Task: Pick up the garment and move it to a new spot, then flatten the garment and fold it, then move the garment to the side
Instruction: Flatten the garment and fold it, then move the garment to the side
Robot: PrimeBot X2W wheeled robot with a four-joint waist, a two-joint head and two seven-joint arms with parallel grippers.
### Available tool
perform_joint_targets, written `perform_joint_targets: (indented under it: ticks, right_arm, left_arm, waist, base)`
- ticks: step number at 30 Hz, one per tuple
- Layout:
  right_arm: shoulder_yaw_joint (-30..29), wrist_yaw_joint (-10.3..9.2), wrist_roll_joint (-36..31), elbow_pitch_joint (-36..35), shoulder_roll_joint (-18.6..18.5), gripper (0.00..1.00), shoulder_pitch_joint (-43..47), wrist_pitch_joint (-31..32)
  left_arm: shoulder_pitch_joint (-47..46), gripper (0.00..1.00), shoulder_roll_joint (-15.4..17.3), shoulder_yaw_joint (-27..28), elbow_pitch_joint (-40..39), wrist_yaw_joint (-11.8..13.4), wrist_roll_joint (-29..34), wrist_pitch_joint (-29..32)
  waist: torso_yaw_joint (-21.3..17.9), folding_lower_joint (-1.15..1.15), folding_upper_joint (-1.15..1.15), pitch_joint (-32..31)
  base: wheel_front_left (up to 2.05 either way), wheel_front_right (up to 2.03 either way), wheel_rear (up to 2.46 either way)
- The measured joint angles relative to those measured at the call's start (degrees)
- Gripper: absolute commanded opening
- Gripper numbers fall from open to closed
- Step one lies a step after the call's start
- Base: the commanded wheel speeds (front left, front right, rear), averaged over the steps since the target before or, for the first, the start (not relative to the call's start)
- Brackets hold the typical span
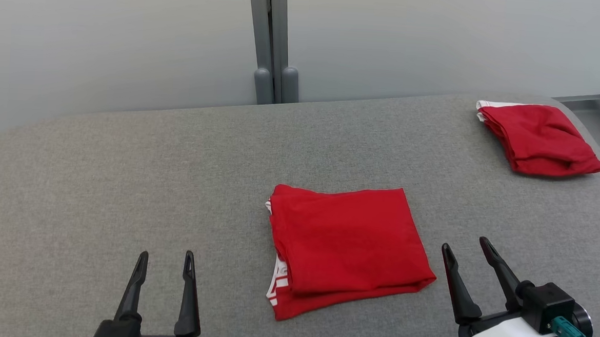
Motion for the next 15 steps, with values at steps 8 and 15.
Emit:
perform_joint_targets:
  ticks: [8, 15]
  right_arm:
    - [0.0, 0.00, -0.1, 0.1, -0.2, 1.00, 0.1, 0.0]
    - [0.1, 0.00, -0.1, 0.2, -0.4, 1.00, 0.1, 0.0]
  left_arm:
    - [0.0, 1.00, 0.0, 0.0, 0.4, 0.0, -0.1, 0.0]
    - [0.0, 1.00, 0.0, -0.3, 0.5, 0.1, -0.1, 0.0]
  waist:
    - [0.2, 0.00, 0.00, -0.1]
    - [0.2, 0.00, 0.00, -0.1]
  base:
    - [0.00, 0.00, 0.00]
    - [0.00, 0.00, 0.00]
